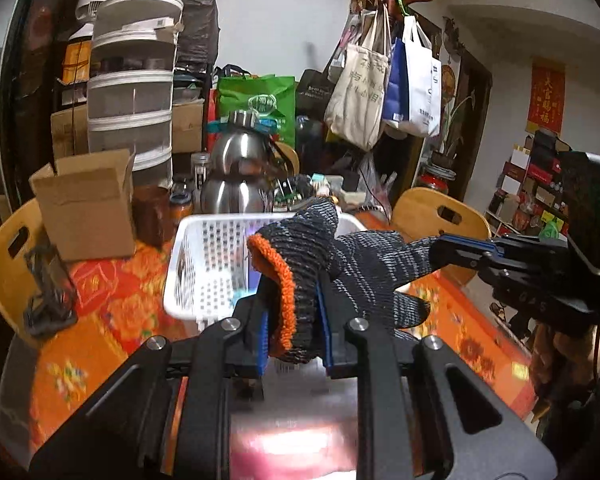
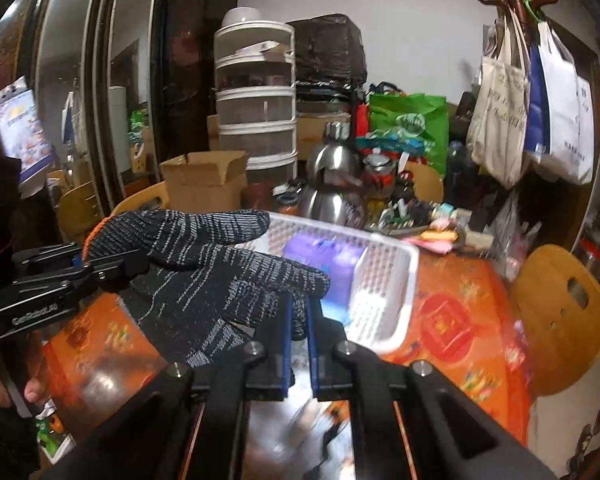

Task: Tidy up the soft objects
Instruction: 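Lower the glove into the white basket and open the left gripper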

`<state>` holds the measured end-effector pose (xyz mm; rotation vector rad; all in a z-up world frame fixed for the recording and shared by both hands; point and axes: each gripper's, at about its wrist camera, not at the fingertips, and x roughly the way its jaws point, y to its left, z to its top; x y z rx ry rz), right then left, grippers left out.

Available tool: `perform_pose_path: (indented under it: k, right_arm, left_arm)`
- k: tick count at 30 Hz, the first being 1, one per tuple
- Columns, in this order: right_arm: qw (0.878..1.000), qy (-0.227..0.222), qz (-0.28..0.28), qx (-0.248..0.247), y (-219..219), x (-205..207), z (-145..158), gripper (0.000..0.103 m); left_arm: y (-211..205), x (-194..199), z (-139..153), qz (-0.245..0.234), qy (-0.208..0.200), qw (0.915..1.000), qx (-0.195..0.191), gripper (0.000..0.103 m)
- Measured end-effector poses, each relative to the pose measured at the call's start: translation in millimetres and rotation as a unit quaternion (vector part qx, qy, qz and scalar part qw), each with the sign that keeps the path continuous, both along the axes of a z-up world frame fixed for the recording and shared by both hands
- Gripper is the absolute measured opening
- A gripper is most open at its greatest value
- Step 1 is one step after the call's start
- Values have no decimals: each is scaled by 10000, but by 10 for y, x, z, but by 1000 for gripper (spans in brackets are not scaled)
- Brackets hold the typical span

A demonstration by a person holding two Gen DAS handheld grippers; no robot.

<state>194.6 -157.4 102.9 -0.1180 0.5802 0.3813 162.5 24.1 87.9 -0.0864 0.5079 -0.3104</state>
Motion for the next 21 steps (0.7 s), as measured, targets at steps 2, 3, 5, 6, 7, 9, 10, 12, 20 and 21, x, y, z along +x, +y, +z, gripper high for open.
perform_pose_path:
  k: [2, 3, 5, 6, 7, 9, 10, 12, 20, 21]
  right_arm:
    - [10000, -8, -22, -70, 11, 160, 70, 5]
    - [9999, -9, -57, -106, 12, 264, 105, 5]
    - [9998, -15, -135, -146, 0, 453, 160, 5]
    - [9997, -5, -192, -159, -19, 578, 186, 5]
    - [9995, -7, -227, -201, -28, 651, 186, 5]
    - [9991, -54, -304, -304, -45, 804, 180, 5]
    - [9989, -15, -336, -320, -55, 872, 164, 5]
    - [9986, -8, -355, -383, -54, 990, 116, 5]
    - [9972, 229, -558, -451, -71, 1354, -220, 5]
    - [9969, 299, -556, -477, -67, 1389, -287, 5]
  left_arm:
    - [-40, 175, 124, 11, 37, 10000, -25, 17]
    - [-60, 258, 170, 15, 33, 10000, 0, 18]
    - [-128, 472, 257, 40, 65, 9999, 72, 18]
    - [-149, 602, 287, 25, 134, 9999, 53, 17]
    - [-171, 705, 302, 30, 147, 9999, 60, 18]
    - [-215, 914, 321, 100, 164, 9997, 145, 17]
    - [-233, 1022, 304, 86, 212, 9996, 139, 18]
    - [-302, 1233, 253, 136, 273, 9992, 267, 18]
    - [-463, 1733, -209, 191, 639, 9969, 408, 18]
    - [-467, 1765, -276, 213, 674, 9966, 431, 18]
